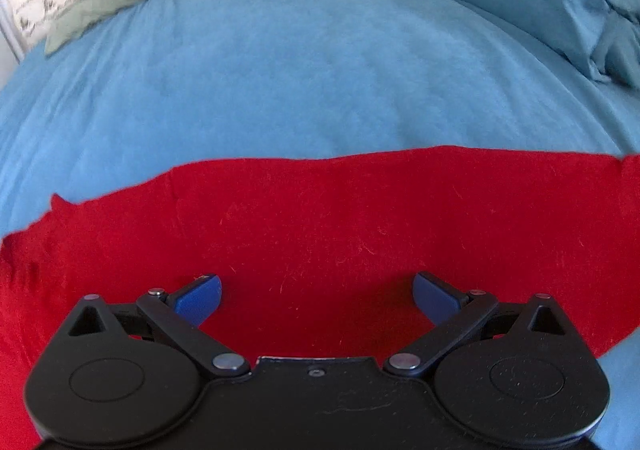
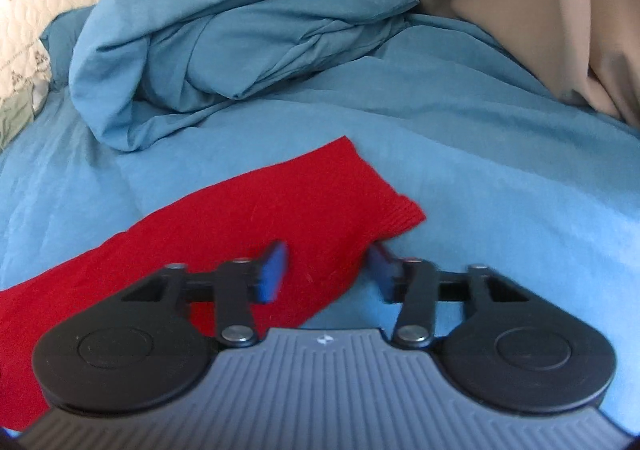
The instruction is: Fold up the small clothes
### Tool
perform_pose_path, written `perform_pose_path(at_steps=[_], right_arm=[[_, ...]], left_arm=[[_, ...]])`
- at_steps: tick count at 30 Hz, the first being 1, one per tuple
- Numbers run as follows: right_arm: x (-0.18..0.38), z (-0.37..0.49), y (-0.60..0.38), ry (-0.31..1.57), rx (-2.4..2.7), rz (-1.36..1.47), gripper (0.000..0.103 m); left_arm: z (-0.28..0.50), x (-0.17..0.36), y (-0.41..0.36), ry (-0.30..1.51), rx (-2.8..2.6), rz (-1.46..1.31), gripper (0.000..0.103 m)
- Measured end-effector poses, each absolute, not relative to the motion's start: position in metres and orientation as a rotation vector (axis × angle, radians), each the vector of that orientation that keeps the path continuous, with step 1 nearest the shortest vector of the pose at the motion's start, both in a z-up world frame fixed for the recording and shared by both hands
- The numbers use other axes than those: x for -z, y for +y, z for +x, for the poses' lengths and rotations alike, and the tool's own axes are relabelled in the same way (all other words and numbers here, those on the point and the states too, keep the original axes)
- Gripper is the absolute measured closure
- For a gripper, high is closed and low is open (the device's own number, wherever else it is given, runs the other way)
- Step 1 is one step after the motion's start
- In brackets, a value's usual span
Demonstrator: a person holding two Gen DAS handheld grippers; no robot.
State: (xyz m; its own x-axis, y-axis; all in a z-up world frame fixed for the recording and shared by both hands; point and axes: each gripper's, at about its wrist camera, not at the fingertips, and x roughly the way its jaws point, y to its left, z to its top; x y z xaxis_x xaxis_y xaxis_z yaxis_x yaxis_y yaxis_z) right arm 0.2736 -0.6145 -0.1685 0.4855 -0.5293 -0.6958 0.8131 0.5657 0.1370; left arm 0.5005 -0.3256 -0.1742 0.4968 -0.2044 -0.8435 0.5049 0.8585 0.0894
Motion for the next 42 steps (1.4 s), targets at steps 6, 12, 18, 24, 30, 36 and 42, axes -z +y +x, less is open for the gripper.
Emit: perform_pose_path(at_steps=[6,12,18,24,30,36,42], right_arm=[[0.122,0.291,-0.600,0.634,0.806,0.427,0.079],[0.030,0.348,-0.521,0.542,0.518,0.267,0.079],[-0.016,0.418,-0.389,0.482,0.120,0.221,0.079],[0.042,0.454,-0.244,0.532,-0.203,0.171,0.079],[0.139,0.444,-0.152,0.666,-0.316,0.013,0.079],[0.175,0.435,-0.120,0.706,-0.356,-0.098,0.077],[0.152,0.435,-0.115,0.677,-0.372,-0.193,0.023]], left_arm=[[0.510,0.158,-0.322,0.995,0.486,0.361,0.001],[0.522,0.097,-0.258,0.956,0.483,0.273,0.002],[0.533,0.054,-0.155,0.916,0.319,0.294,0.000],[0.529,0.073,-0.027,0.984,0.098,0.202,0.000],[0.515,0.113,0.054,1.073,0.034,0.064,0.000],[0.509,0.126,0.062,1.097,0.085,-0.022,0.000],[0.503,0.117,0.040,1.079,0.192,-0.061,0.000]])
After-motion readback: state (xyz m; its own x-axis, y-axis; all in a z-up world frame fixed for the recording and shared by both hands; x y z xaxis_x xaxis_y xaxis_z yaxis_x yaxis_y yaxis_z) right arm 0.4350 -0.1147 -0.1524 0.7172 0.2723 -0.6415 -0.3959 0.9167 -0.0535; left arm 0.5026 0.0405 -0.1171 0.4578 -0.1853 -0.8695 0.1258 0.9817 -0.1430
